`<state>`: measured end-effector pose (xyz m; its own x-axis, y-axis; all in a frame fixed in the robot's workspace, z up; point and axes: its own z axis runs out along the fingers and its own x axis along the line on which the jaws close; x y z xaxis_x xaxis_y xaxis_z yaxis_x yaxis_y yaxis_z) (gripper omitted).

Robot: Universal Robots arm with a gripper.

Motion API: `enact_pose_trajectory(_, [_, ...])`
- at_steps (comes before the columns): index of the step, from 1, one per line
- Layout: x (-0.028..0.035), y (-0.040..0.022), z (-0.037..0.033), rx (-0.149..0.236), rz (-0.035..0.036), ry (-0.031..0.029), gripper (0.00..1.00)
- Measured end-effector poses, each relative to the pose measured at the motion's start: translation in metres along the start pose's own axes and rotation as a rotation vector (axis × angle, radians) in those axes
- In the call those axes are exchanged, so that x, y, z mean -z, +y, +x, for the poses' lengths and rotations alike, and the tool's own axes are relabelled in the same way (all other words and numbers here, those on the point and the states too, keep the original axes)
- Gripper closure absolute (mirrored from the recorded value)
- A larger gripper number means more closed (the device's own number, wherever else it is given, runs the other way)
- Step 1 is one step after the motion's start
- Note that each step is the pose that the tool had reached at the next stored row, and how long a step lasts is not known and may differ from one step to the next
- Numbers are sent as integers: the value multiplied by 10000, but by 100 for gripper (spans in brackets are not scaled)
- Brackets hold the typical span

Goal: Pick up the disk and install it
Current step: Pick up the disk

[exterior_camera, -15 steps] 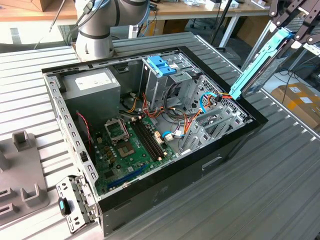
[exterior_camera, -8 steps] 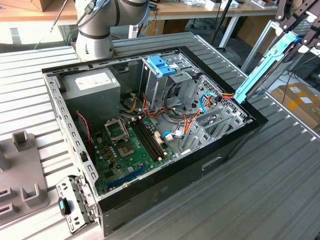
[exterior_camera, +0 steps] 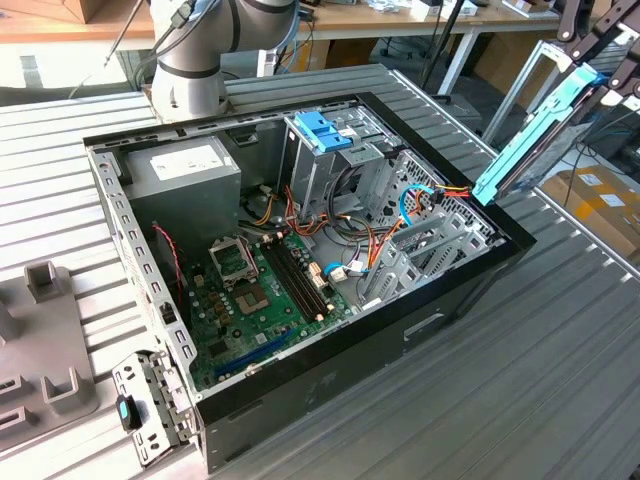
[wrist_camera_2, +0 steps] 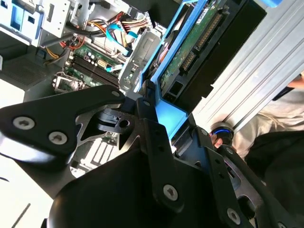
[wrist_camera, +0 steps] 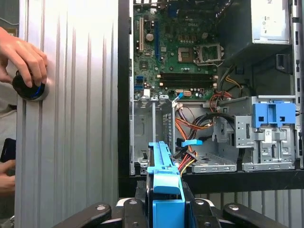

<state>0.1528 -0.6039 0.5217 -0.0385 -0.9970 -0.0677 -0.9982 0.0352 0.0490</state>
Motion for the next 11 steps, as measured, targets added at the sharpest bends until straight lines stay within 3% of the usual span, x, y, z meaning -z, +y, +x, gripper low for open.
enact_pose_trajectory(4, [-4,-2,-5,-659,44,-33,63])
enact_pose_trajectory(11, [-6,-54,-51,-446,31,-10,63])
